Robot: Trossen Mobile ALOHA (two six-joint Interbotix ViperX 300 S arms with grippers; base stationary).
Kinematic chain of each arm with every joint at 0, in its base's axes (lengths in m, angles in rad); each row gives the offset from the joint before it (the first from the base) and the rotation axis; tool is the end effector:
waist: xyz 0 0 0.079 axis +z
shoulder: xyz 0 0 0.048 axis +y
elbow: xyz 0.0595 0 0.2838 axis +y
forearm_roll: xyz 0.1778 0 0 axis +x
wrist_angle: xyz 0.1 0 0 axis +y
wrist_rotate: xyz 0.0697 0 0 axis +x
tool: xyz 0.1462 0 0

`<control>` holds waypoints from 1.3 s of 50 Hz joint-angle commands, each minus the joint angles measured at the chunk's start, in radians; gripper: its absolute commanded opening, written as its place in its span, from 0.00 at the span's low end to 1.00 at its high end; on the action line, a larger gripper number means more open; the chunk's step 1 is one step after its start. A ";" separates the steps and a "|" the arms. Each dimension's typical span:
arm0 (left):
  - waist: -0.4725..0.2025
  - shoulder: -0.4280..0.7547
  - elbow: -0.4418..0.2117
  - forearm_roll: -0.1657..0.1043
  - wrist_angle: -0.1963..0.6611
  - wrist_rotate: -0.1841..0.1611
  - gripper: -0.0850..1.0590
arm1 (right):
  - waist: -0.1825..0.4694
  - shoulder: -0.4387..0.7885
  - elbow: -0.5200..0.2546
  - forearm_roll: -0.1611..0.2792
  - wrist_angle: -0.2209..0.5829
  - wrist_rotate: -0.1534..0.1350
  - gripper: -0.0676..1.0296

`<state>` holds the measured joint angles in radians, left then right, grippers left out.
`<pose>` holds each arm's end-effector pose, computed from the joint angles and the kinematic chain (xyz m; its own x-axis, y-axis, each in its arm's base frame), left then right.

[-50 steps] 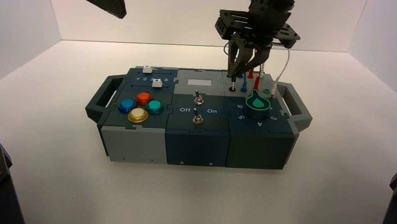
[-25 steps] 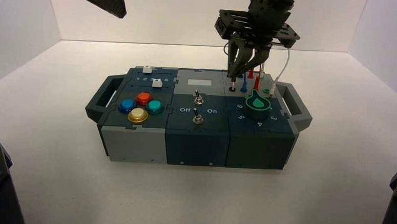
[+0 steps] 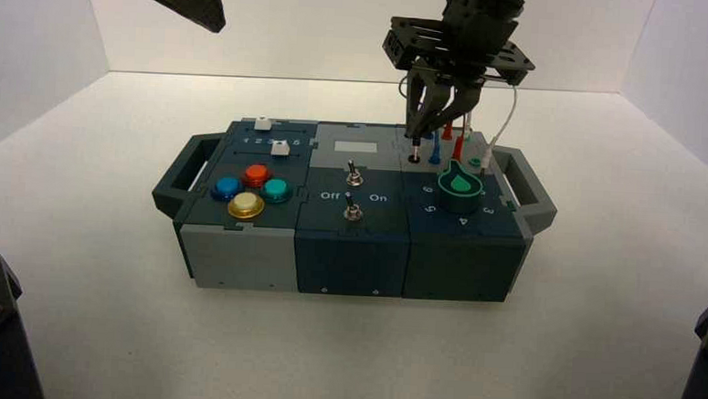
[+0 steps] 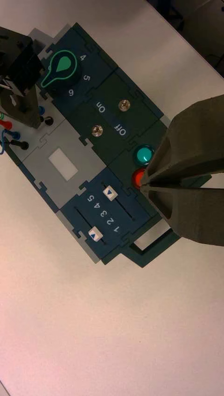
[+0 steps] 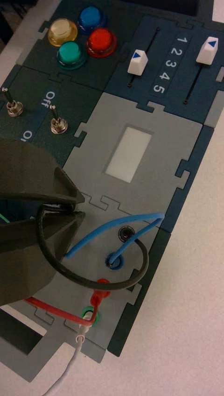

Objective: Insert the black wire.

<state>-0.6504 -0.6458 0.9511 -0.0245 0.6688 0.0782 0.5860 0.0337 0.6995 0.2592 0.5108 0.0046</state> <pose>0.2073 -0.1619 0.1274 0.4380 -0.3524 -0.8270 0.6500 0.7597 0.0206 0.2742 0.2145 0.0209 0.2073 0.2880 -0.9349 -0.3875 0.9017 0.1918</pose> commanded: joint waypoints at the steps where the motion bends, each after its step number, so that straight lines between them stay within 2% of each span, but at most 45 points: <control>1: -0.003 -0.005 -0.037 0.002 -0.005 0.009 0.05 | 0.002 -0.025 -0.032 -0.002 0.002 0.002 0.04; 32: -0.002 -0.006 -0.037 0.002 -0.005 0.008 0.05 | -0.002 -0.006 -0.029 -0.005 0.005 0.002 0.04; 65: -0.002 -0.008 -0.037 0.002 -0.005 0.009 0.05 | 0.011 -0.005 0.011 -0.005 -0.011 0.002 0.04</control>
<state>-0.6519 -0.6473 0.9511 -0.0245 0.6688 0.0782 0.5875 0.0414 0.7072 0.2562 0.4985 0.0046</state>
